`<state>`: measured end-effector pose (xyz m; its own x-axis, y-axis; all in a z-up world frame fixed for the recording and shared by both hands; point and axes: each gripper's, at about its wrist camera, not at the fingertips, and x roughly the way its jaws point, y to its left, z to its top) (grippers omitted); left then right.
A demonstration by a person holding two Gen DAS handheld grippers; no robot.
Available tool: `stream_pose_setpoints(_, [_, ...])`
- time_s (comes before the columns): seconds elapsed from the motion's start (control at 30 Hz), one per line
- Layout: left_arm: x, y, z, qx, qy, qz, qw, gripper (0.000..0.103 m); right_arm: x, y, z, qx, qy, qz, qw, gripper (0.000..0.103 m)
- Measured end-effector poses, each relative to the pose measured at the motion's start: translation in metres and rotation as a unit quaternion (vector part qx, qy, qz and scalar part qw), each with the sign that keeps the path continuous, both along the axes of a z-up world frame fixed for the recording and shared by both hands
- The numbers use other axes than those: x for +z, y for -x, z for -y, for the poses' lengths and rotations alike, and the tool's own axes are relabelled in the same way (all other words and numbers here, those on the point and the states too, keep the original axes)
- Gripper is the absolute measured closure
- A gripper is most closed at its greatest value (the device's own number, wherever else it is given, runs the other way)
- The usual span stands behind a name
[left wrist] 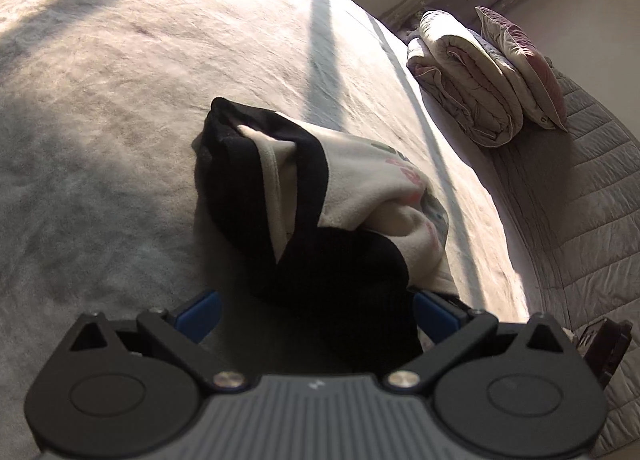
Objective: Fold clothes
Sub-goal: 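Grasp the beige fleece edge with the right gripper while the left gripper grasps the black fabric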
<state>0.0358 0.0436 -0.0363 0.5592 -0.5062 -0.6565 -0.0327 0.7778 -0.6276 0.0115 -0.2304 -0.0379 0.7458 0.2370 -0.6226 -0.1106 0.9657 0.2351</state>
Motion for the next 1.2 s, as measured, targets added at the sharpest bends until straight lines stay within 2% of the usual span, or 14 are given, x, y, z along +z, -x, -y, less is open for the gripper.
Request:
stream_pose_setpoints(0.07, [-0.004, -0.002, 0.002, 0.001, 0.011, -0.01, 0.9999, 0.001, -0.001, 0.0, -0.001, 0.007, -0.016, -0.003, 1.0, 0.037])
stream_pose_setpoints(0.13, [-0.003, -0.003, 0.003, 0.004, 0.015, -0.009, 0.9998, 0.001, -0.002, 0.0, -0.004, 0.017, -0.026, -0.005, 1.0, 0.057])
stream_pose_setpoints(0.17, [-0.002, -0.004, 0.002, 0.006, 0.018, -0.008, 0.9998, 0.001, -0.002, -0.006, -0.004, 0.024, -0.03, -0.007, 0.999, 0.062])
stream_pose_setpoints(0.23, [-0.001, -0.004, 0.0, 0.011, 0.024, -0.005, 0.9996, 0.001, -0.002, -0.021, -0.001, 0.038, -0.048, -0.017, 0.998, 0.09])
stream_pose_setpoints(0.33, [0.002, -0.005, -0.004, 0.019, 0.032, -0.002, 0.9993, 0.001, -0.002, -0.035, 0.002, 0.044, -0.059, -0.028, 0.997, 0.09])
stream_pose_setpoints(0.5, [0.004, -0.004, -0.013, 0.031, 0.032, 0.007, 0.999, 0.001, 0.006, -0.019, 0.0, 0.057, -0.09, -0.042, 0.993, 0.09])
stream_pose_setpoints(0.6, [0.008, -0.003, -0.018, 0.038, 0.022, 0.015, 0.9989, 0.002, 0.013, -0.021, -0.002, 0.078, -0.108, -0.049, 0.99, 0.09])
stream_pose_setpoints(0.7, [0.016, 0.0, -0.021, 0.039, 0.006, 0.041, 0.9984, 0.003, 0.017, -0.014, -0.007, 0.102, -0.114, -0.052, 0.987, 0.091])
stream_pose_setpoints(0.77, [0.021, 0.003, -0.02, 0.038, -0.01, 0.06, 0.9974, 0.006, 0.017, -0.009, -0.011, 0.118, -0.121, -0.059, 0.984, 0.094])
stream_pose_setpoints(0.8, [0.022, 0.004, -0.02, 0.038, -0.02, 0.067, 0.9968, 0.011, 0.017, -0.006, -0.013, 0.126, -0.124, -0.062, 0.982, 0.096])
stream_pose_setpoints(0.97, [0.018, 0.002, -0.02, 0.046, -0.049, 0.072, 0.9951, 0.016, 0.009, 0.013, -0.016, 0.126, -0.078, -0.072, 0.986, 0.096])
stream_pose_setpoints(1.1, [0.01, -0.006, -0.023, 0.062, -0.044, 0.043, 0.9962, 0.014, 0.005, 0.017, -0.003, 0.099, -0.063, -0.071, 0.991, 0.089])
stream_pose_setpoints(1.17, [0.004, -0.011, -0.024, 0.065, -0.029, 0.023, 0.9972, 0.013, 0.006, 0.02, 0.004, 0.08, -0.067, -0.065, 0.992, 0.082])
stream_pose_setpoints(1.2, [0.0, -0.014, -0.025, 0.067, -0.021, 0.012, 0.9975, 0.012, 0.006, 0.02, 0.009, 0.069, -0.071, -0.062, 0.993, 0.067])
